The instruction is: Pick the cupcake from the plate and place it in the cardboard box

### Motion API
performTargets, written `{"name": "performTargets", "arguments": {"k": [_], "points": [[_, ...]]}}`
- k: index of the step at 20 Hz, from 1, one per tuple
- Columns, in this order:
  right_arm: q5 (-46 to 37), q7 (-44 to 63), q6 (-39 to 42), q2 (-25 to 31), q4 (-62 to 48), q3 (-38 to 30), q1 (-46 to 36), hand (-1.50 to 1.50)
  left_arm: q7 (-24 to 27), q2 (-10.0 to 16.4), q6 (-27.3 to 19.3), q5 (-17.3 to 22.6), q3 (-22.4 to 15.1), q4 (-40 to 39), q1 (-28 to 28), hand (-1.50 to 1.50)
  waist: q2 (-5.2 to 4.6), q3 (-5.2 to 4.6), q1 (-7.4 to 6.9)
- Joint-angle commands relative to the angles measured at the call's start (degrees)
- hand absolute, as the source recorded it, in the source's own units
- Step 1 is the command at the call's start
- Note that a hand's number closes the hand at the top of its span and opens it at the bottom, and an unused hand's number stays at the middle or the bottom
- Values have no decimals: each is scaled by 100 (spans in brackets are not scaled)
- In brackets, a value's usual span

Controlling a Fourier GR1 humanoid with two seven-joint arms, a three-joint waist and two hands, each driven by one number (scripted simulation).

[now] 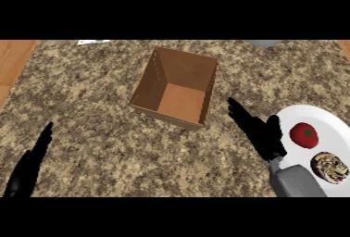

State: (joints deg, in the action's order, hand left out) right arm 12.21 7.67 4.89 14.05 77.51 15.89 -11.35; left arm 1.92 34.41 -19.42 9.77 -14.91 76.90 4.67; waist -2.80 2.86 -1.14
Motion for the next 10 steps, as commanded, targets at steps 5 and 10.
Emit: {"name": "performTargets", "arguments": {"k": [5, 10], "points": [[-523, -572, -1327, 1473, 984, -1880, -213, -150, 446, 145, 286, -21, 41, 749, -579, 0, 669, -322, 1182], [-1151, -750, -1735, 2832, 925, -2926, 908, -150, 714, 46, 701, 188, -70, 1219, -791, 0, 466, -296, 1118]]}}
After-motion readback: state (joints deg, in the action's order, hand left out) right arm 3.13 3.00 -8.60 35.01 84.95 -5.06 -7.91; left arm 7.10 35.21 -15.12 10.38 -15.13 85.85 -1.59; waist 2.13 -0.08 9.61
